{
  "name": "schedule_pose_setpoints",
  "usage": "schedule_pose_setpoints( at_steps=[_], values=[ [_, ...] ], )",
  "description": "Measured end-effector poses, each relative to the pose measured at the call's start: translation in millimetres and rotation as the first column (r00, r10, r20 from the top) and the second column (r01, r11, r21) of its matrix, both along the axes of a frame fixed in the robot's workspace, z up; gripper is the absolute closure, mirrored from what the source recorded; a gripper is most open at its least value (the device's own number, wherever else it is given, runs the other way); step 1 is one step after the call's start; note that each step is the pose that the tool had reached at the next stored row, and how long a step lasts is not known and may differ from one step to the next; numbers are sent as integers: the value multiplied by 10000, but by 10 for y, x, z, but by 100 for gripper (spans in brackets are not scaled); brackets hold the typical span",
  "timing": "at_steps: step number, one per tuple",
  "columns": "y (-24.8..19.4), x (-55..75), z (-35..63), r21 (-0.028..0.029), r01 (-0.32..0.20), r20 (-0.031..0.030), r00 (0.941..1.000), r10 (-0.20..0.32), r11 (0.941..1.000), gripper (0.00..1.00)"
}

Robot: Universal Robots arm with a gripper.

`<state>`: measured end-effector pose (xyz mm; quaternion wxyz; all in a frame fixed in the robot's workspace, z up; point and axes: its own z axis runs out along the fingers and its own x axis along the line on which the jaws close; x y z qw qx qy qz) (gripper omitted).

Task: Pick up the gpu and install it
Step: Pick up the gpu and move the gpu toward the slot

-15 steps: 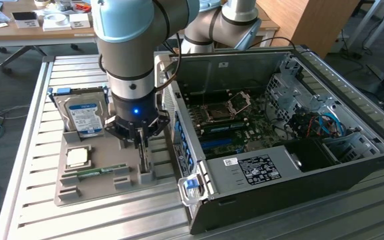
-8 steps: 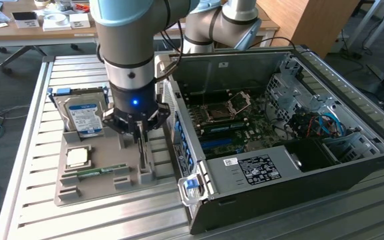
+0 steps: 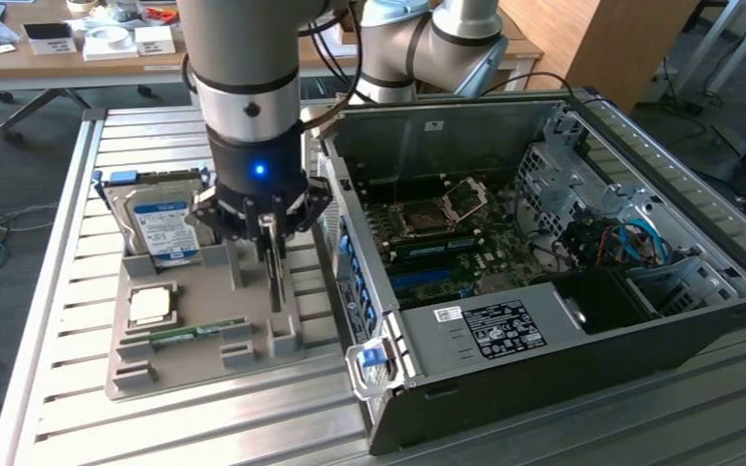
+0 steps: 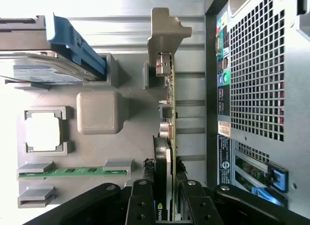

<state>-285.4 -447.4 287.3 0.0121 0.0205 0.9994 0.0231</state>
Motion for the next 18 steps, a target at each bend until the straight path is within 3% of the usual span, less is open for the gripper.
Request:
schedule_pose_setpoints(
  at_steps=[18],
  values=[
    [0,0,652,0,-18,0,10000,18,10000,73]
  ],
)
